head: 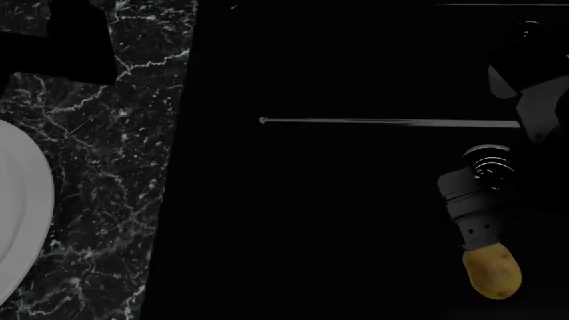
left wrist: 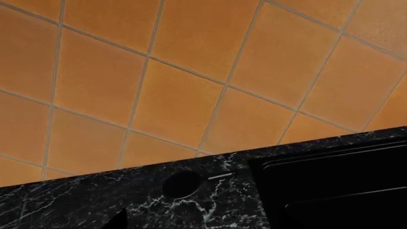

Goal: Pick the potato from the sink and place it on the plate located on the counter

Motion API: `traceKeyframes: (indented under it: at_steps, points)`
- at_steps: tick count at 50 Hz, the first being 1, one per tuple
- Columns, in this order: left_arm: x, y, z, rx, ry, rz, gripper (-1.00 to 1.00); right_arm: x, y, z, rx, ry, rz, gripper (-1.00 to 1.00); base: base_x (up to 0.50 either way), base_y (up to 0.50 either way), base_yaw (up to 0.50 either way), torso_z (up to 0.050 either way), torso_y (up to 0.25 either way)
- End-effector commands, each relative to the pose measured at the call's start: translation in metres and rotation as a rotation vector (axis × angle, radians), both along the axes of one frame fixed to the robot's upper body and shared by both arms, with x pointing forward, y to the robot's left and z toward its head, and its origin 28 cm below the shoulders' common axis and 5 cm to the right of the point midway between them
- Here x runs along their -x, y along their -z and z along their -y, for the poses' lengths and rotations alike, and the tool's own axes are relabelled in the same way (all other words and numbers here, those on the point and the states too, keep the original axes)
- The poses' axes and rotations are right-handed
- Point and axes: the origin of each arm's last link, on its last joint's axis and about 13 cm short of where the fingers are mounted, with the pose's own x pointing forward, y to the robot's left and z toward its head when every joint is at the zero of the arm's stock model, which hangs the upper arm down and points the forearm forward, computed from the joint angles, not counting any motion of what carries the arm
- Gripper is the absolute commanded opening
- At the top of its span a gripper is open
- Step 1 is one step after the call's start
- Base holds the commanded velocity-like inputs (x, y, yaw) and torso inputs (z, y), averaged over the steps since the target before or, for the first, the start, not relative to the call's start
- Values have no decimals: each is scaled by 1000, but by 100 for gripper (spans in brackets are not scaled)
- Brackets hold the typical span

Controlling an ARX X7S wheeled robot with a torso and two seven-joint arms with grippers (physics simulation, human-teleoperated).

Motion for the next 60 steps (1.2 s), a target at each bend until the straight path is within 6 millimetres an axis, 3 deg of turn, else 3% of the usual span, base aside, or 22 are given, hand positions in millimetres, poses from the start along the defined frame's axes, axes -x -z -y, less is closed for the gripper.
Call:
traceKeyframes:
  at_steps: [1,30,60]
  points:
    - [1,2,5,0,25,-1,100,-35,20,2,45,-23,-23,100,0,0,0,0,0]
    - [-1,2,2,-9,3,-10,100,-85,60,8,49,-14,-143,100,0,0,0,0,0]
    - [-9,5,4,-21,-11,-31,100,-89,100,1,59,-46,-206,100,0,0,0,0,0]
